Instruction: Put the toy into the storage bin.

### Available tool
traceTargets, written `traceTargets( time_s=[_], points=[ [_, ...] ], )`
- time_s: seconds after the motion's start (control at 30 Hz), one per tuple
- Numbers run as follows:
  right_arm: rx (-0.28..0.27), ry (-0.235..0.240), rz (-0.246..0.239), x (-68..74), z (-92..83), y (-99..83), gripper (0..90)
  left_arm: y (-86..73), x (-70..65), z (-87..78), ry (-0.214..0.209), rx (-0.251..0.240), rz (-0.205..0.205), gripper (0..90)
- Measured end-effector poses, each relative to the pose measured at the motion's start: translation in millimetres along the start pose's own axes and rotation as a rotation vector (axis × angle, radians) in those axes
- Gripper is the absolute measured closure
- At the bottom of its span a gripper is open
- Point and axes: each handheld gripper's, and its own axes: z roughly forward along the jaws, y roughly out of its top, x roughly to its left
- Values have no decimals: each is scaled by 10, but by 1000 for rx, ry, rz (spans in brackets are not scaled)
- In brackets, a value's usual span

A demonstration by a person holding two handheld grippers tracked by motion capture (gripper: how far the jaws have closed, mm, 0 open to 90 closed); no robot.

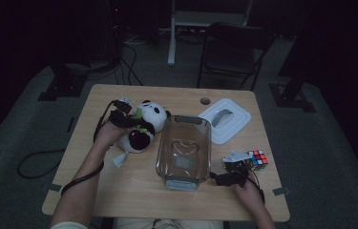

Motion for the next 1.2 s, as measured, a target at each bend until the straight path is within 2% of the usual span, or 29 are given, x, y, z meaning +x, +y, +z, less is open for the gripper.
traceTargets(
  time_s=[0.17,0.37,0.5,0.6,0.73,0.8,0.87,0.93,1.03,1.13,1.2],
  points=[
    [-2,27,-22,8,-4,53,133,10,21,-47,-14,-39,-48,685],
    [-31,90,-44,55,-19,100,132,33,30,-128,-20,-70,-66,703],
    [-44,114,-60,137,21,118,130,57,59,-233,-14,-106,-87,704],
    [-55,141,-74,188,44,140,130,67,88,-301,-11,-116,-93,704],
    [-68,160,-63,281,98,199,130,71,130,-379,9,-122,-100,703],
    [-82,179,-46,336,140,239,130,72,159,-409,2,-125,-106,703],
    [-101,200,-37,409,184,280,133,72,171,-439,19,-130,-103,703],
    [-111,194,-45,497,231,326,133,78,177,-466,36,-133,-104,703],
    [-105,157,-63,638,313,403,127,104,220,-536,29,-146,-114,704],
    [-112,129,-44,734,414,492,117,145,248,-645,31,-168,-115,703],
    [-111,122,-7,771,481,559,116,190,264,-757,35,-184,-115,703]
  ],
)
